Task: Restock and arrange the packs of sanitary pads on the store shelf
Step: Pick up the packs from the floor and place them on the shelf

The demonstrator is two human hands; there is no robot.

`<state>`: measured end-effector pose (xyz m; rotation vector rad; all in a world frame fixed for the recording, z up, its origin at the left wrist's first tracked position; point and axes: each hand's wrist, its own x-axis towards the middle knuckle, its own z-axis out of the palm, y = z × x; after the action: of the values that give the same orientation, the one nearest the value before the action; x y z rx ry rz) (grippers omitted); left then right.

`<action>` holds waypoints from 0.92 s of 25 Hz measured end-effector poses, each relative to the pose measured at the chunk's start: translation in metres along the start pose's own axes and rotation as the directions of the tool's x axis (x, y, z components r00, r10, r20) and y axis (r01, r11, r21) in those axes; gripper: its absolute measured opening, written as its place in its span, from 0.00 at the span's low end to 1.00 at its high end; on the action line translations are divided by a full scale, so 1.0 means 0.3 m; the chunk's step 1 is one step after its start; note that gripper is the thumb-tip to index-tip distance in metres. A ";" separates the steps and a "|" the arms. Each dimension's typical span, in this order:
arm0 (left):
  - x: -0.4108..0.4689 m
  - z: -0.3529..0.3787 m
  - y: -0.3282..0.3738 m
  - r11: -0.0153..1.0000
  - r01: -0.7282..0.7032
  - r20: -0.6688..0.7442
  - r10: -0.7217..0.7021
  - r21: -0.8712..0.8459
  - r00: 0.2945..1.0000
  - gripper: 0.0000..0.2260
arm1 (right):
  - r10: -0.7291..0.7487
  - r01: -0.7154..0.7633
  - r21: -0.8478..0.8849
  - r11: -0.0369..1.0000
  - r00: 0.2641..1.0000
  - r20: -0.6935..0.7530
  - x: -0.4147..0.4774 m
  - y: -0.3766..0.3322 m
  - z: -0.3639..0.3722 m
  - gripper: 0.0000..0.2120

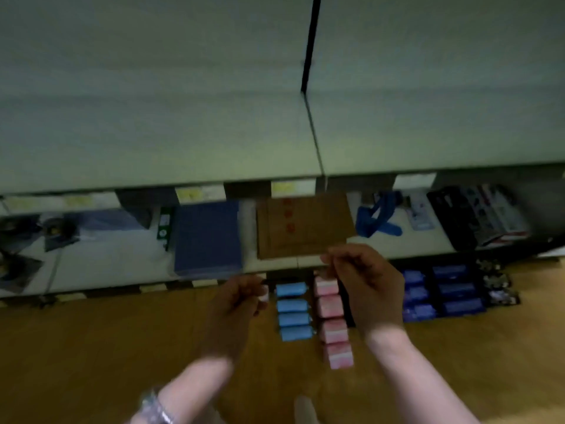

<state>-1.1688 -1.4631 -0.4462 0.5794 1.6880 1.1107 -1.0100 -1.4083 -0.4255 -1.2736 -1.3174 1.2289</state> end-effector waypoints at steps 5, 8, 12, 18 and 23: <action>-0.273 0.023 0.467 0.972 -0.235 0.072 0.236 -0.031 0.969 0.13 | -0.208 0.209 0.023 0.978 0.977 -0.045 0.020 -0.494 -0.166 0.15; -0.385 0.058 0.662 0.931 -0.344 0.062 0.353 -0.123 0.933 0.11 | -0.336 0.337 0.095 0.937 0.941 -0.033 0.043 -0.708 -0.229 0.11; -0.525 0.100 0.813 0.877 -0.445 0.043 0.459 -0.181 0.887 0.12 | -0.457 0.450 0.168 0.877 0.889 0.006 0.017 -0.901 -0.308 0.11; -0.647 0.134 0.975 0.788 -0.582 0.035 0.599 -0.200 0.800 0.11 | -0.541 0.524 0.241 0.817 0.841 0.006 0.008 -1.073 -0.367 0.12; -0.660 0.110 1.109 0.728 -0.650 0.000 0.666 -0.218 0.746 0.12 | -0.586 0.553 0.302 0.776 0.810 0.024 0.048 -1.181 -0.338 0.14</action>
<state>-1.1018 -1.4514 -0.0636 1.1299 1.2840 1.7192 -0.9459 -1.3782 -0.0634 -0.5302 -1.4122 1.0062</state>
